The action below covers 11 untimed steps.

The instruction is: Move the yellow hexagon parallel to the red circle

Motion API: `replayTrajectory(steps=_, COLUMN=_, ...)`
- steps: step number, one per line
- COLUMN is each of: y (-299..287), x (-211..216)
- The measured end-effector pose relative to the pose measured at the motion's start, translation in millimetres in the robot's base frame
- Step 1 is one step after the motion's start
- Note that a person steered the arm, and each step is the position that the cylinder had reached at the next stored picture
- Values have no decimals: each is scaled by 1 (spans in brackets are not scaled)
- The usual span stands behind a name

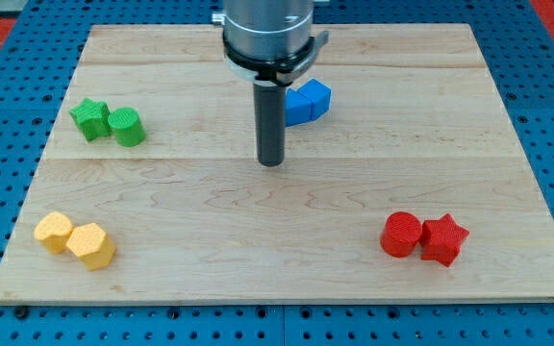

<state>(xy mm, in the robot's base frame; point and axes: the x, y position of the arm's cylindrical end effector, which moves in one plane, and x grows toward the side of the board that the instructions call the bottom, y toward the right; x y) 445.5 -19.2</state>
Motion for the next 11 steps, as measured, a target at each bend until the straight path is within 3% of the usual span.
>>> replayTrajectory(steps=2, y=-49, x=-7)
replayTrajectory(steps=9, y=-56, x=-10)
replayTrajectory(steps=10, y=-41, x=9)
replayTrajectory(steps=11, y=18, x=13)
